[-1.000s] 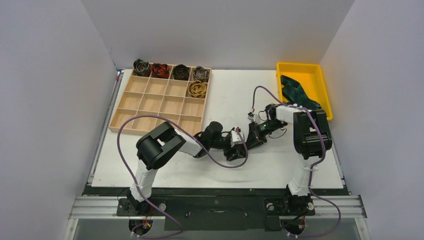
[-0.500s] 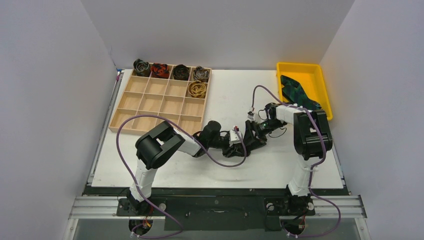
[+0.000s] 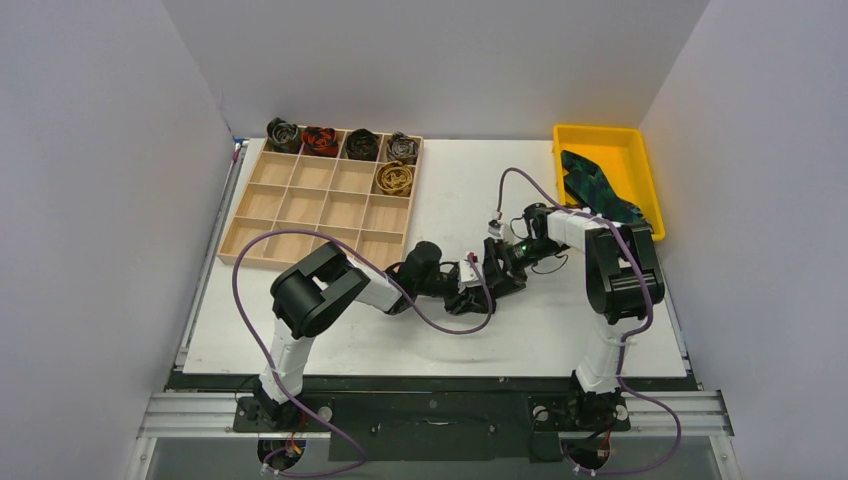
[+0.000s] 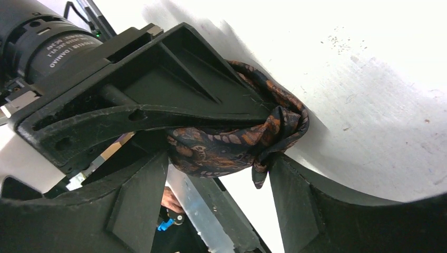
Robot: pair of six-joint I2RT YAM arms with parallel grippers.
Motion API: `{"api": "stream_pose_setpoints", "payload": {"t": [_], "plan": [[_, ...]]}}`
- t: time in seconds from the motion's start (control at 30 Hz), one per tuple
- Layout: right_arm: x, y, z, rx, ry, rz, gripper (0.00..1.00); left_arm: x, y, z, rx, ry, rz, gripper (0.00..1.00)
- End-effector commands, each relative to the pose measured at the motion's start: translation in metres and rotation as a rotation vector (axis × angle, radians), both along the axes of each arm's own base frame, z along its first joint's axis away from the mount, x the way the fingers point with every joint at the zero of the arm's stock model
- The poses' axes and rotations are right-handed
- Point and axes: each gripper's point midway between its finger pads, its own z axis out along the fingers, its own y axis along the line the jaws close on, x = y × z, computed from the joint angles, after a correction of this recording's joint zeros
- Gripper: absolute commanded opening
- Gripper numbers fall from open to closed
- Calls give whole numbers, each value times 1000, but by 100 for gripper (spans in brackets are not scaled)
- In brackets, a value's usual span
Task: Roll the ties
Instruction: Pick up the tie at the center of the board.
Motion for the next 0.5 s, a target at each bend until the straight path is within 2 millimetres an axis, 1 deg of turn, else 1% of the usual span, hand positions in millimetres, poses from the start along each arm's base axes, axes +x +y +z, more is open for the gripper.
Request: {"api": "stream_pose_setpoints", "payload": {"t": [0.0, 0.03, 0.07, 0.1, 0.13, 0.17, 0.2, 0.23, 0.3, 0.33, 0.37, 0.4, 0.43, 0.47], "plan": [[6, 6, 4, -18, -73, 34, 58, -13, 19, -34, 100, 81, 2, 29], [7, 1, -4, -58, -69, 35, 55, -13, 19, -34, 101, 79, 1, 29], [6, -2, -9, -77, -67, 35, 46, -12, 19, -33, 100, 79, 1, 29], [7, -7, -16, -114, -65, 34, 41, -12, 19, -33, 100, 78, 0, 29], [6, -10, -20, -130, -58, 32, 27, -12, 20, -33, 100, 78, 1, 30], [6, -15, -26, -153, -48, 26, 19, -12, 20, -32, 99, 78, 1, 31], [6, -18, -28, -162, -44, 23, 4, -12, 20, -32, 98, 77, 1, 33], [6, -21, -31, -172, -39, 16, 1, -11, 20, -31, 96, 75, 3, 34], [6, -23, -31, -173, -38, 11, 0, -10, 20, -27, 88, 69, 10, 45], [7, -24, -29, -170, -45, 8, 0, -8, 19, -20, 76, 60, 13, 57], [7, -23, -26, -162, -55, 8, 0, -6, 19, -18, 74, 54, 23, 62], [8, -23, -22, -154, -67, 8, 0, -3, 18, -9, 62, 43, 32, 72], [8, -22, -20, -151, -77, 9, 0, 0, 19, -4, 59, 36, 48, 76], [10, -21, -14, -142, -96, 10, 0, 2, 19, 5, 54, 32, 56, 84]]}}
